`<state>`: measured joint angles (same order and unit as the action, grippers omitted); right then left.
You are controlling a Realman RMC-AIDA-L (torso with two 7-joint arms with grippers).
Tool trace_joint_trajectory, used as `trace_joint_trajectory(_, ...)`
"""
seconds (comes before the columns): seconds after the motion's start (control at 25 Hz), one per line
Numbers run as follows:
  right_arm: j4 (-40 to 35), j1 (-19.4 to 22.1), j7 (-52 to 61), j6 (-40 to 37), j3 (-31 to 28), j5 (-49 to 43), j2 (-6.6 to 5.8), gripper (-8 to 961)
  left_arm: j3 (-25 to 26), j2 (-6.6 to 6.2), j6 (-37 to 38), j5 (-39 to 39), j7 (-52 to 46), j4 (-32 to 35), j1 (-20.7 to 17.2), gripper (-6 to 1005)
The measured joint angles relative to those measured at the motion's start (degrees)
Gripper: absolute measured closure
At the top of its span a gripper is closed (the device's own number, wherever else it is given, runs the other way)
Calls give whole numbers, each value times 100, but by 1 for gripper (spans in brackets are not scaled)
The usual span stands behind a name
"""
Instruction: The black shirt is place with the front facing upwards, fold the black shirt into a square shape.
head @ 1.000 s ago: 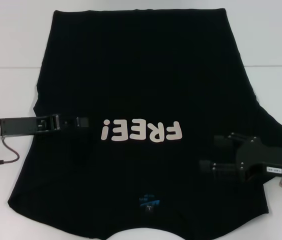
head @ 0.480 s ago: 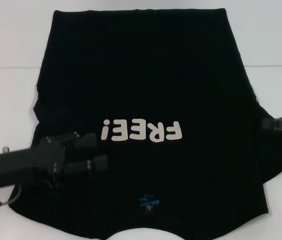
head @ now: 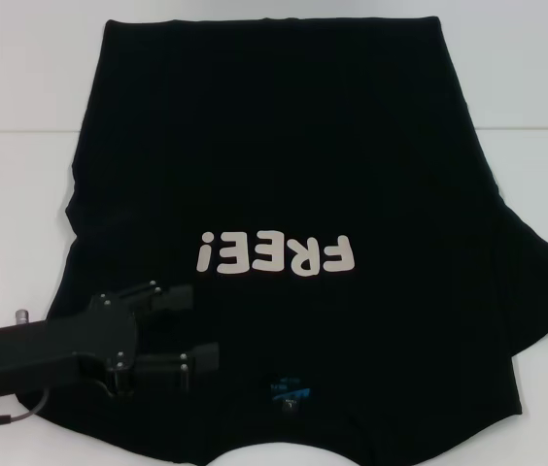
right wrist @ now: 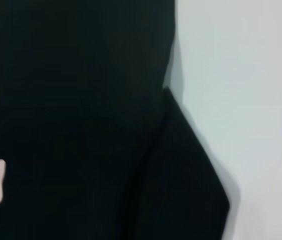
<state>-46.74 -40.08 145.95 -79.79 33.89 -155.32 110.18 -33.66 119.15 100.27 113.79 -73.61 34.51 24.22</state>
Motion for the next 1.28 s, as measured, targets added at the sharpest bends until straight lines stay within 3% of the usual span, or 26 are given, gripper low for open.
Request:
trace_joint_trajectory(0.52, 1049, -427, -12, 761, 104, -192, 35, 44, -18, -16, -151, 41, 14, -30, 3, 46)
trace_joint_trajectory(1.28, 1263, -530, 64, 973, 314, -195, 96, 76, -18, -42, -149, 47, -20, -27, 39, 46)
